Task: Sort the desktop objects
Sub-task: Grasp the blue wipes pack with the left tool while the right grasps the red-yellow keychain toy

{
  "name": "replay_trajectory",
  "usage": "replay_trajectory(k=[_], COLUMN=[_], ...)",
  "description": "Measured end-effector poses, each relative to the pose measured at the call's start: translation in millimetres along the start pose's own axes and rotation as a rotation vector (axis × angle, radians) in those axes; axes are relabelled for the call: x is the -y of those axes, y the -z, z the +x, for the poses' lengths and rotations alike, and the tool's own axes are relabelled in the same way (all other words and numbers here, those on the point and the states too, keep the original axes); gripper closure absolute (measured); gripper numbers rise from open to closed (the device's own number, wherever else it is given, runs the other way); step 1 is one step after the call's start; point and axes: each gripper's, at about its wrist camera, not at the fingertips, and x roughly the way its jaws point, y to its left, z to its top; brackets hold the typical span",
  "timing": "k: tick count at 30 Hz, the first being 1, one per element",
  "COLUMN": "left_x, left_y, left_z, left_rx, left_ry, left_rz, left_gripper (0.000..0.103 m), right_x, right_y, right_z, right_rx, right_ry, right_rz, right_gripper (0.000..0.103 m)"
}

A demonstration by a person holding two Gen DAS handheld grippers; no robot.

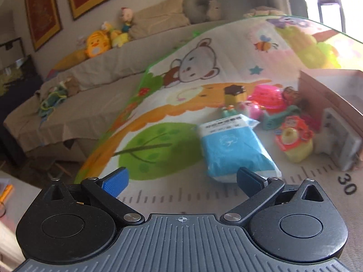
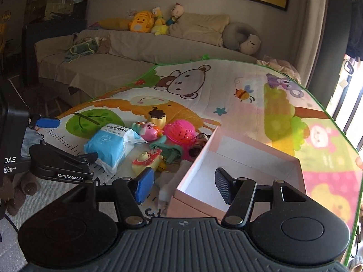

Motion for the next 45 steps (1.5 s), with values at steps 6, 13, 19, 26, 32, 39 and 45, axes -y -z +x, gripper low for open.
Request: replay_trajectory(k=[6, 13, 19, 26, 32, 39, 45], left_x=[-42.0, -59.8, -56.2, -4.8, 35.2, 44.7, 26.9], left_y=[9.6, 11.3, 6.8, 2.5, 6.6, 13.2, -17.6], left_z=[-1.9, -7.7, -16.8, -22.2, -30.6, -40.5, -7.7], left_rx=[-0.027, -0.014, 0.031, 0.042, 0.012, 0.043, 0.028], left_ry=[0.043, 0.088, 0.157, 0.304, 0.392, 0.335, 0.17], left_rz=[-0.105, -0.209, -0.227, -0.087, 0.002, 0.114, 0.076], left_gripper=[0.0, 0.0, 0.0, 0.0, 0.0, 0.0, 0.0], right_x=[-26.3, -60.2, -62.7, -31.9, 3.2, 9.5, -29.8], right_y=[-28.9, -20.9, 7.2, 50.2, 43.1, 67.2, 85.4], right_z=[77.9, 131.0, 73.0, -10.2, -30.8, -41.0, -23.1], right_rx=[-0.123, -0.202, -0.207, -0.168, -0.076, -0.095, -0.149], right_ry=[-0.101, -0.04, -0.207, -0.243, -0.083, -0.176, -0.276], right_rz=[0.03, -0.048, -0.047, -0.045, 0.022, 0.097, 0.017], right_gripper=[0.043, 0.05, 0.051, 0.05, 0.05, 0.031, 0.031])
